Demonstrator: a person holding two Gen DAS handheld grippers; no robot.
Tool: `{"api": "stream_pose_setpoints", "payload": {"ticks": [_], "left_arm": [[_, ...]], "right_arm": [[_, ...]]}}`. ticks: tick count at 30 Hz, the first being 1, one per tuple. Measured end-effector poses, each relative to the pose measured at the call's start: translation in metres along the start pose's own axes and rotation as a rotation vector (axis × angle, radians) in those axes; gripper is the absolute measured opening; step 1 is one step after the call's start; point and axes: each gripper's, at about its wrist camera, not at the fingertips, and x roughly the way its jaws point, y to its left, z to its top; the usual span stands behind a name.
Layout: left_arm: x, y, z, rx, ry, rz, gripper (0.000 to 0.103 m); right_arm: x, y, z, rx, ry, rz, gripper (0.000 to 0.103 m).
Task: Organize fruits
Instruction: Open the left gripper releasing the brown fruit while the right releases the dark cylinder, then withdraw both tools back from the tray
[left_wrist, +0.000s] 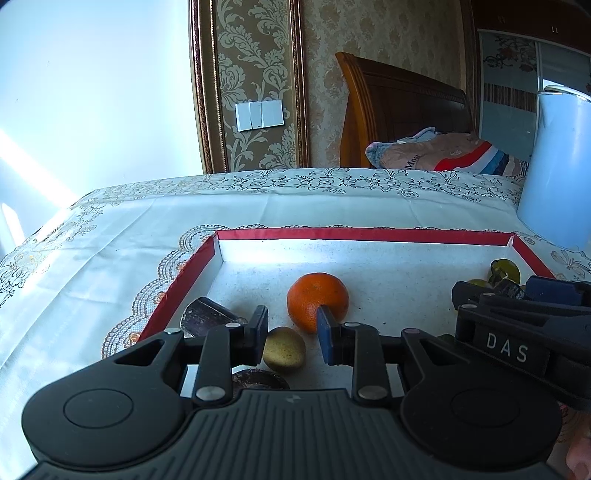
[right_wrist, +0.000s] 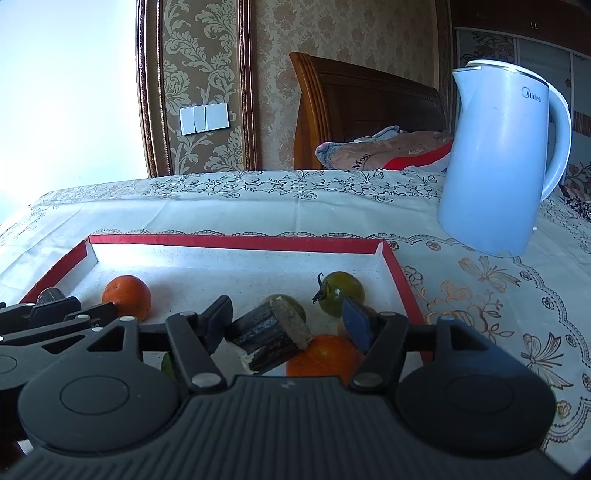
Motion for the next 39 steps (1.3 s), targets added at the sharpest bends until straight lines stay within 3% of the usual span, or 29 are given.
{"api": "stream_pose_setpoints", "payload": {"ticks": [5, 6, 7, 9, 39], "left_arm": [[0.0006, 0.0005, 0.0005, -0.003, 0.003, 0.001, 0.03], [0.0008, 0.0001, 0.0008, -0.002, 0.005, 0.004, 0.038], [0.0011, 0.0002, 0.0007, -0.001, 0.007, 0.005, 0.051], [0.0012, 0.0015, 0.0005, -0.006, 0.003, 0.012, 0.058], [-0.0007, 0.0054, -0.0011, -0.01, 0.03, -0.003, 0.06]], "right_arm": [[-0.0031, -0.0004, -0.0007, 0.005, -0.011, -0.007, 0.077], [-0.0032, -0.0001, -0.0008, 0.005, -0.011, -0.009, 0.078], [-0.0033, -0.0002, -0.0009, 0.006, -0.01, -0.009, 0.078], [-0.0042, -0.002, -0.0008, 0.017, -0.013, -0.02, 0.081], [-0.0086, -0.0072, -0.0053, 0.038, 0.002, -0.017, 0.091]]}}
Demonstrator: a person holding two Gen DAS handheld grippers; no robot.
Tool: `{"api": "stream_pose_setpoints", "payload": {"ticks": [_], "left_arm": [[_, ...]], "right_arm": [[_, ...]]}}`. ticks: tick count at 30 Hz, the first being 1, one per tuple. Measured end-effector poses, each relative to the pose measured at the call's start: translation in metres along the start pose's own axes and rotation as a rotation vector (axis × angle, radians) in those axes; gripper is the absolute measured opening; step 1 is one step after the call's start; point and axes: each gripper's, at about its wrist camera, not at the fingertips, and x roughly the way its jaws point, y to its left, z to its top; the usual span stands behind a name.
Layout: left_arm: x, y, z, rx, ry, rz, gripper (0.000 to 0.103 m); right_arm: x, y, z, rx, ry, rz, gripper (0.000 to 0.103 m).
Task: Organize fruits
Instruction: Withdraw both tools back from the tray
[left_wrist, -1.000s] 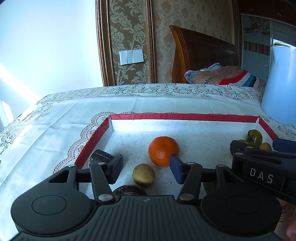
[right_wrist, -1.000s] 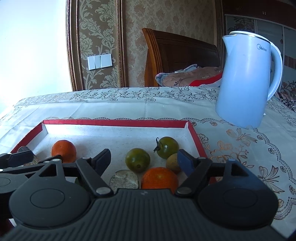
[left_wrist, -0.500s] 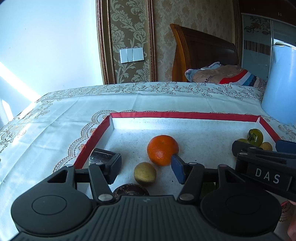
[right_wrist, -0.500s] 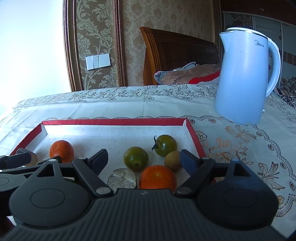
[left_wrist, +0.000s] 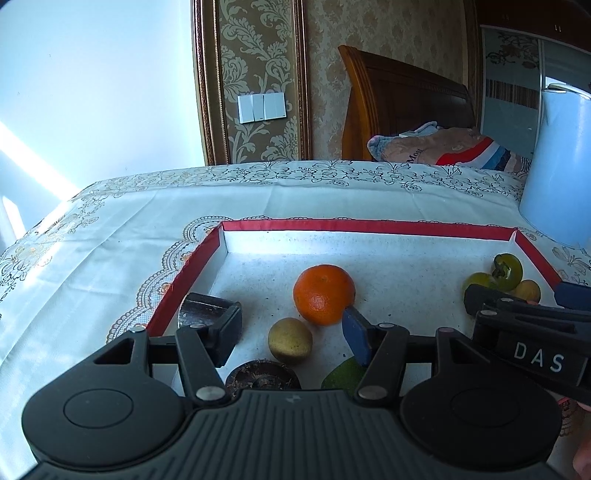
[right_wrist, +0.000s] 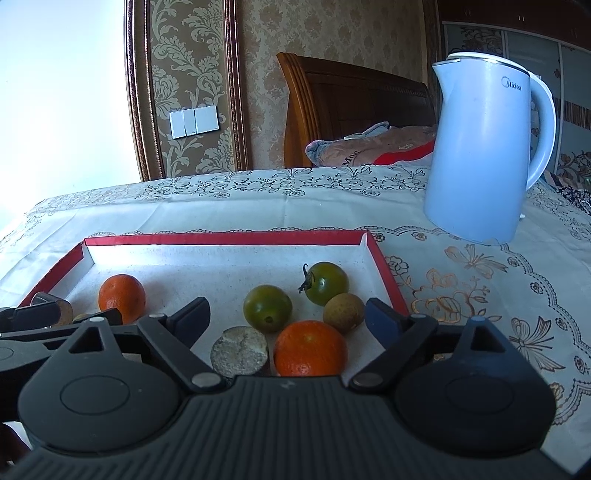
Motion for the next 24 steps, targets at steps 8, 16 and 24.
{"api": "stream_pose_setpoints", "payload": {"ticks": [8, 16, 24], "left_arm": [[-0.004, 0.003, -0.001, -0.014, 0.004, -0.009, 0.06], [-0.013, 0.007, -0.005, -0.029, -0.008, -0.021, 0.062], [-0.028, 0.006, -0.011, 0.003, -0.032, 0.0, 0.072]], "right_arm": [[-0.004, 0.001, -0.002, -0.003, -0.002, 0.002, 0.093], [-0.013, 0.001, -0.008, -0.009, -0.005, 0.011, 0.094], [-0.029, -0.005, -0.016, 0.006, -0.003, 0.028, 0.096]]}}
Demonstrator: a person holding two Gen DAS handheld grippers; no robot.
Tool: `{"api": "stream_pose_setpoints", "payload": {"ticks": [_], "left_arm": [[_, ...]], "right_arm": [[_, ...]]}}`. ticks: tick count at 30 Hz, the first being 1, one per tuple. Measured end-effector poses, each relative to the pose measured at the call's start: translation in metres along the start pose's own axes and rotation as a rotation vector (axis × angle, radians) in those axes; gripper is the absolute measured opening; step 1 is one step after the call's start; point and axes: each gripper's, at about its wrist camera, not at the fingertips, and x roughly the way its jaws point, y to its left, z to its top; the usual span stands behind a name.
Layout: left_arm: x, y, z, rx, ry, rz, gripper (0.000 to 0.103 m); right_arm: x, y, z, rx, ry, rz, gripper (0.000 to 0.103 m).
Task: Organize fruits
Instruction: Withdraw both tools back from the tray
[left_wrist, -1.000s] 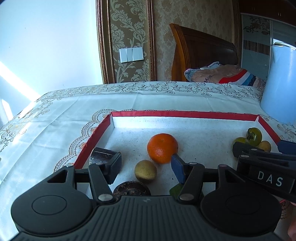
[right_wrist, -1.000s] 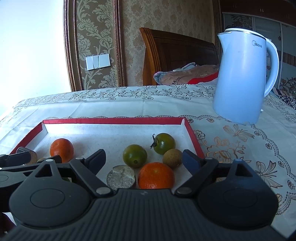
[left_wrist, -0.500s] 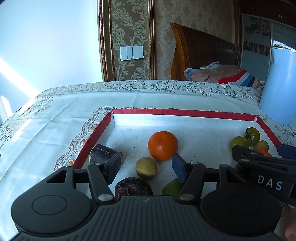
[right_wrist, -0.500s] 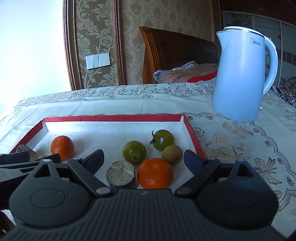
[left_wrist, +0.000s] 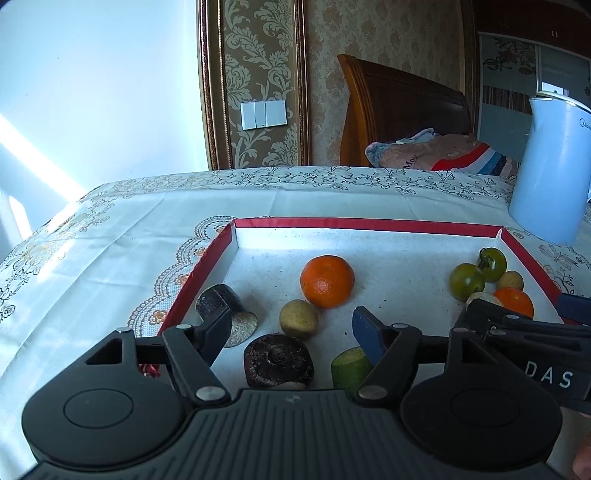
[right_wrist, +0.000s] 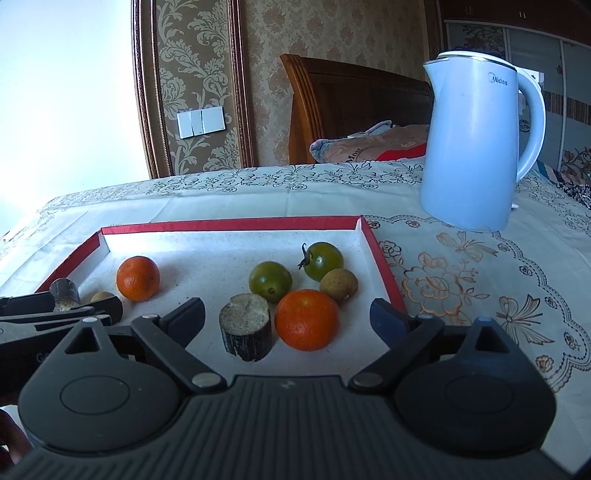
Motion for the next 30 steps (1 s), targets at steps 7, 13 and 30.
{"api": "stream_pose_setpoints", "payload": {"ticks": [7, 13, 30], "left_arm": [[-0.012, 0.01, -0.005, -0.033, 0.001, -0.01, 0.072], [-0.026, 0.017, -0.014, -0.027, -0.014, 0.022, 0.073], [-0.048, 0.022, -0.034, -0.002, -0.021, -0.04, 0.075]], "right_arm": [[-0.021, 0.006, -0.008, -0.029, -0.022, 0.021, 0.098], [-0.04, 0.008, -0.018, -0.042, -0.02, 0.058, 0.099], [-0.057, -0.005, -0.034, 0.035, 0.01, 0.084, 0.102]]}}
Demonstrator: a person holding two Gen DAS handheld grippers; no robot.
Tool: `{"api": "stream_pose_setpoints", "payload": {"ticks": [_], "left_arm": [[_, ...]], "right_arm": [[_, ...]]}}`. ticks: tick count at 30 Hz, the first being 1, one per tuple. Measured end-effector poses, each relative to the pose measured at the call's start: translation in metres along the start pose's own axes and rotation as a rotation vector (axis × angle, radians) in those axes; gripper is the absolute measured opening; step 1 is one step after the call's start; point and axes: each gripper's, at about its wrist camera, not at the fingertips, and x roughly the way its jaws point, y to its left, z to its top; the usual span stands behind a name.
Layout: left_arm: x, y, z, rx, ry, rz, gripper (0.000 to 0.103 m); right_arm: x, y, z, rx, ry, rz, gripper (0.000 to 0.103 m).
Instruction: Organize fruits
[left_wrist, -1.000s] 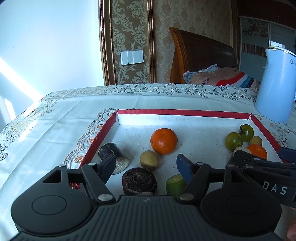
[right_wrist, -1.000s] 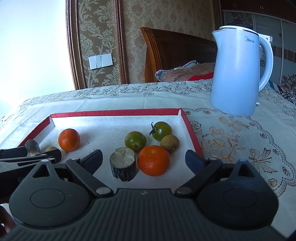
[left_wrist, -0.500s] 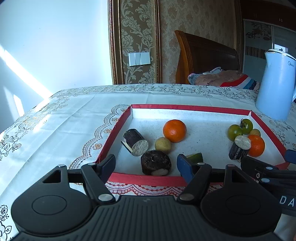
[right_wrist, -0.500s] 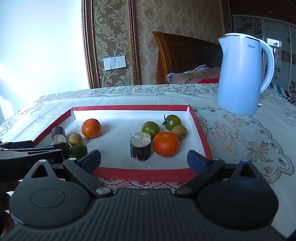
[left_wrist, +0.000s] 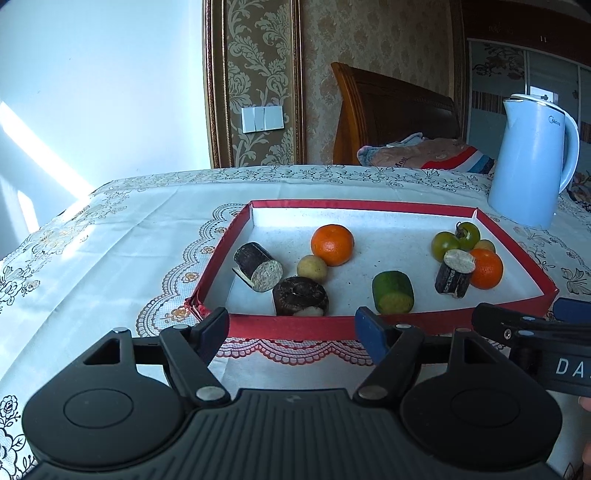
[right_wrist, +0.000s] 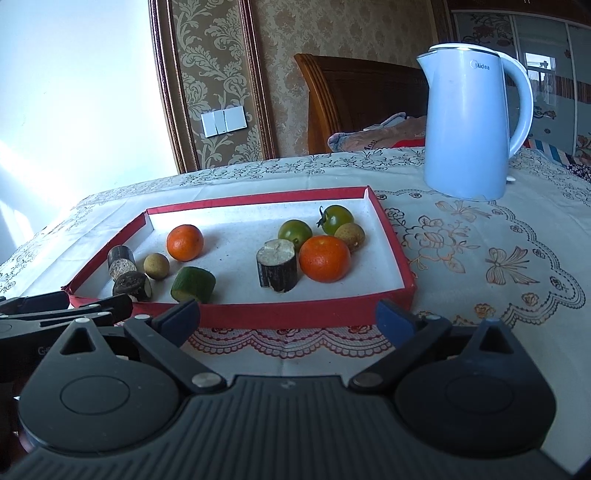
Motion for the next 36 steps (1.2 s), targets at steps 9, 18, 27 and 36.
{"api": "stream_pose_setpoints", "payload": {"ticks": [9, 18, 27, 36], "left_arm": [[0.0, -0.0004, -0.001, -0.004, -0.003, 0.008, 0.075], [0.0004, 0.0007, -0.0012, -0.011, 0.004, 0.008, 0.075], [0.0024, 0.0015, -0.0008, -0.013, 0.019, 0.005, 0.075], [0.0027, 0.0005, -0.0007, 0.002, 0.014, 0.015, 0.075]], "right_arm": [[0.0027, -0.0007, -0.0017, 0.001, 0.007, -0.004, 0.103], [0.0049, -0.0004, -0.002, 0.002, 0.014, -0.004, 0.103], [0.0053, -0.0007, -0.0027, 0.003, 0.016, -0.004, 0.103], [0.006, -0.0007, -0.0029, 0.0, 0.023, -0.005, 0.103]]}}
